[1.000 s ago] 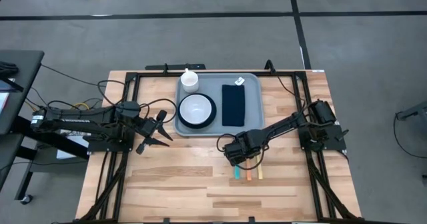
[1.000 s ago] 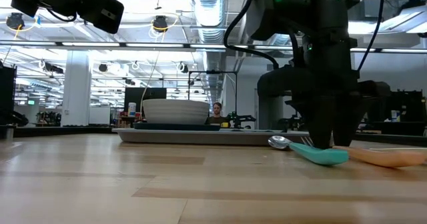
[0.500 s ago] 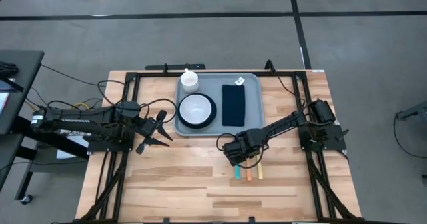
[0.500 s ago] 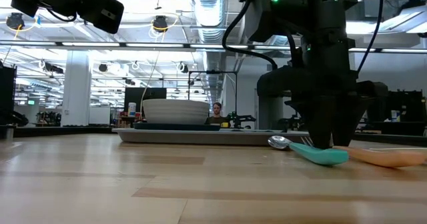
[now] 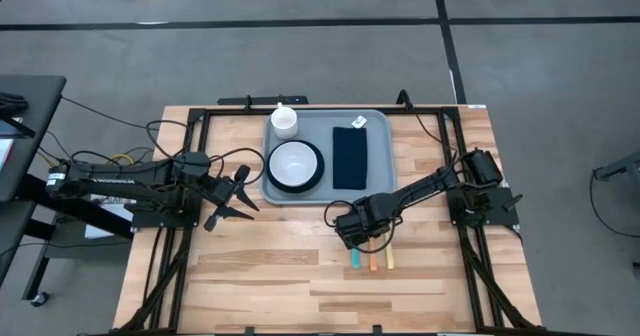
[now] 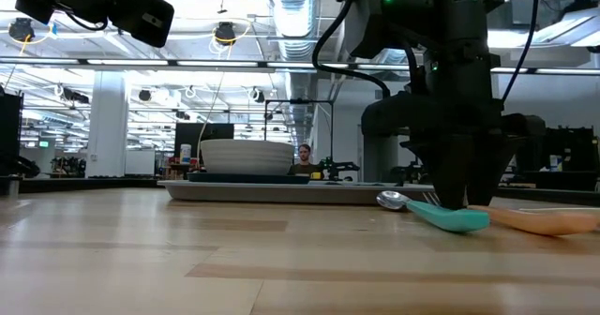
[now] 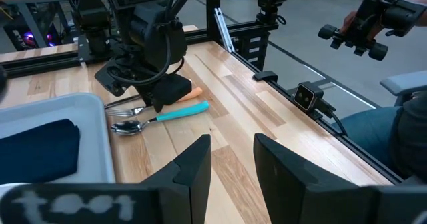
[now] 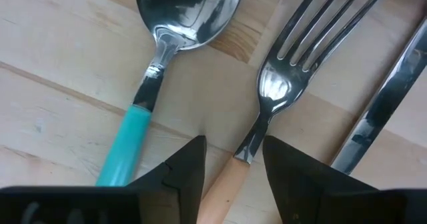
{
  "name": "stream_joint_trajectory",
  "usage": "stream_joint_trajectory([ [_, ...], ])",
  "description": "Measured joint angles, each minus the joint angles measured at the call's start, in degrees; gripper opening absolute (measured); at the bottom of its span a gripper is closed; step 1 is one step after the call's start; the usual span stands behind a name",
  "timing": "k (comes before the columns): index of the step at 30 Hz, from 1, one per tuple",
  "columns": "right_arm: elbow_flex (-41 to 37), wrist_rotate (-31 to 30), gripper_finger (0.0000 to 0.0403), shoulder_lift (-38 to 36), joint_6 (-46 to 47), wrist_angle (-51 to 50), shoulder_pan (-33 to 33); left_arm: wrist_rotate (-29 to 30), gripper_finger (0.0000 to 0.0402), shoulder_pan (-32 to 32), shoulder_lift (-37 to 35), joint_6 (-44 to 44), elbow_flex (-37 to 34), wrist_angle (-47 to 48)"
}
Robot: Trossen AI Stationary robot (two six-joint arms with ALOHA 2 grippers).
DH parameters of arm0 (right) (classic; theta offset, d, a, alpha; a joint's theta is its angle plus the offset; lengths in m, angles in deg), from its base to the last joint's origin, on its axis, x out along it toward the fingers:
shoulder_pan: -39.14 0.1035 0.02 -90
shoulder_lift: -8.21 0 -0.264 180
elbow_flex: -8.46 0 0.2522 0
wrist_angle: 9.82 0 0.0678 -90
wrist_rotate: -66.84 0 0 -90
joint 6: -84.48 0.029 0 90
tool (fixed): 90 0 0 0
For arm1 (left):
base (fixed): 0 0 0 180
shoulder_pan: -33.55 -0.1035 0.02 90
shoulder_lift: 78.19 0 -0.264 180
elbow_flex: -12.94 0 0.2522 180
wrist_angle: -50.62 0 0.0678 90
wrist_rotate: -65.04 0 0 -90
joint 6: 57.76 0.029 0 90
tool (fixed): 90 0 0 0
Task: Set up tray
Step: Put the orange fork on the blue table napkin
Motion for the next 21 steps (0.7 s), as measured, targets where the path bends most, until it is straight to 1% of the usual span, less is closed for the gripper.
stream_joint_trajectory([
  [12, 0.00, -0.44, 0.0138, 0.00, 0.15, -0.02, 0.00, 0.00, 0.0103, 0.00, 0.00, 0.00, 0.00, 0.04],
  [16, 0.00, -0.47, 0.0125, 0.00, 0.22, 0.07, -0.02, 0.00, 0.0103, -0.01, 0.00, 0.02, 0.00, 0.11],
  [21, 0.00, -0.65, 0.0095, 0.00, 0.37, 0.19, -0.07, 0.00, 0.0103, -0.01, 0.00, 0.02, 0.00, 0.76],
])
